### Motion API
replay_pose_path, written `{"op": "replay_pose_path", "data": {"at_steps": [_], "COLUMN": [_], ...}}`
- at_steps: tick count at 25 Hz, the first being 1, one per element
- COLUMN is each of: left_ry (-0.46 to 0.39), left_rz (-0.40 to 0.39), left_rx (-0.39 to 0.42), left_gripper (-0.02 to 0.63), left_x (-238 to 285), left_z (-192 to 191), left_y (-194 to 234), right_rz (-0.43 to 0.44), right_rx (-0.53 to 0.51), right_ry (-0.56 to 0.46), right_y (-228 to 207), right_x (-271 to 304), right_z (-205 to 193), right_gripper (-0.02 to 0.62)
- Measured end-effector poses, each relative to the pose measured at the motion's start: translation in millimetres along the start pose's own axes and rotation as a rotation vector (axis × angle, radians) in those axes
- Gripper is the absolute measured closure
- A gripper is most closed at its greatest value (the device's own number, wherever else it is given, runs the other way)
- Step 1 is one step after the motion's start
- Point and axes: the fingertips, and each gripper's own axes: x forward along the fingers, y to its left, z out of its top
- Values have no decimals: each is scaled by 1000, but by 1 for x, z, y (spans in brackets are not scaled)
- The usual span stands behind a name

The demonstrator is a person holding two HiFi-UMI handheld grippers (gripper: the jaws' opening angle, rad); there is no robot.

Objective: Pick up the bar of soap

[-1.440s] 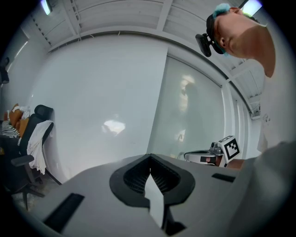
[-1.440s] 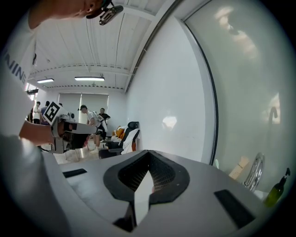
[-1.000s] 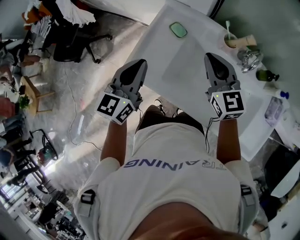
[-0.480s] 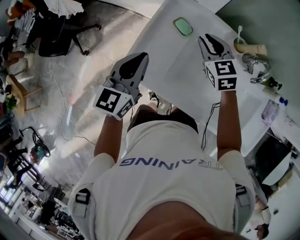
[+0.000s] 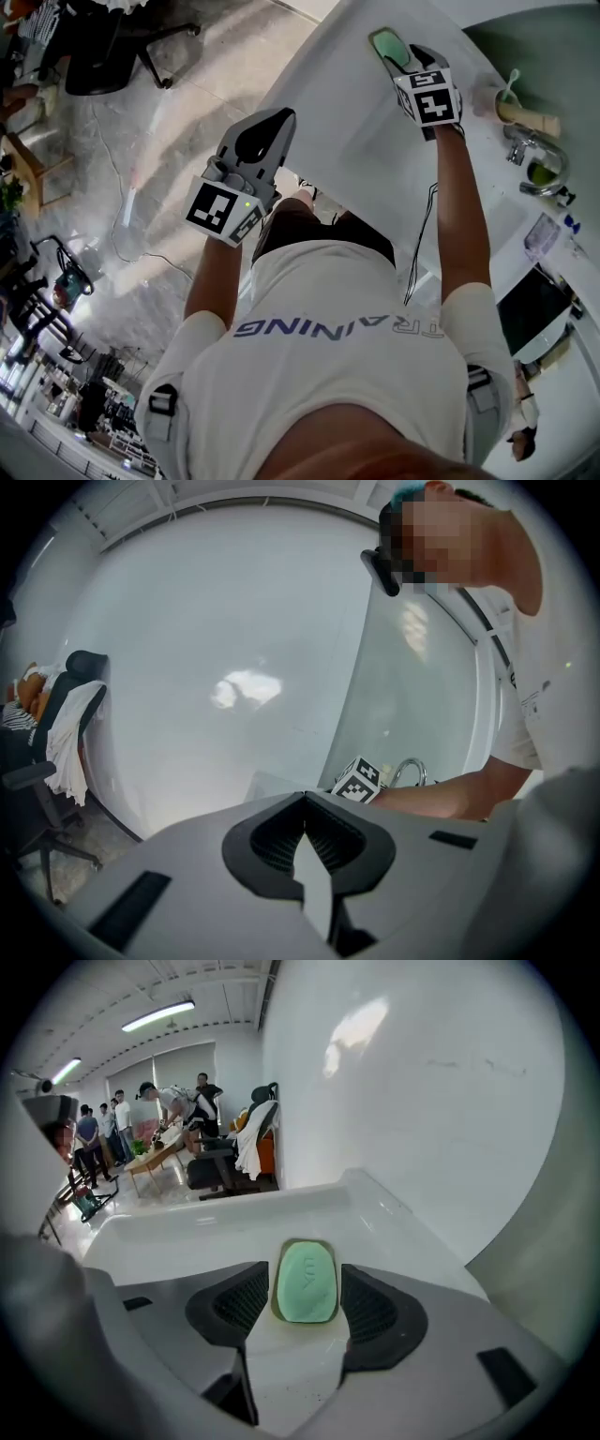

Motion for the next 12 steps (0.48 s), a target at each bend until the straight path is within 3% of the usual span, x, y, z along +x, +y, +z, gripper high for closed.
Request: {"op": "replay_pose_path", "data": {"at_steps": [5, 12], "left_ry": [4, 13], "left_rz": [11, 22], "left_rx": [-47, -62], "left_gripper": [600, 600], "left_x": [2, 7], "left_z": [-5, -9], "left_y": [12, 21], "right_rz": [17, 2], "right_rx": [6, 37], "right_ry": [68, 55], "right_y": [0, -5], "right_x": [25, 39], "right_z": [-12, -10], "right_gripper": [365, 359]}}
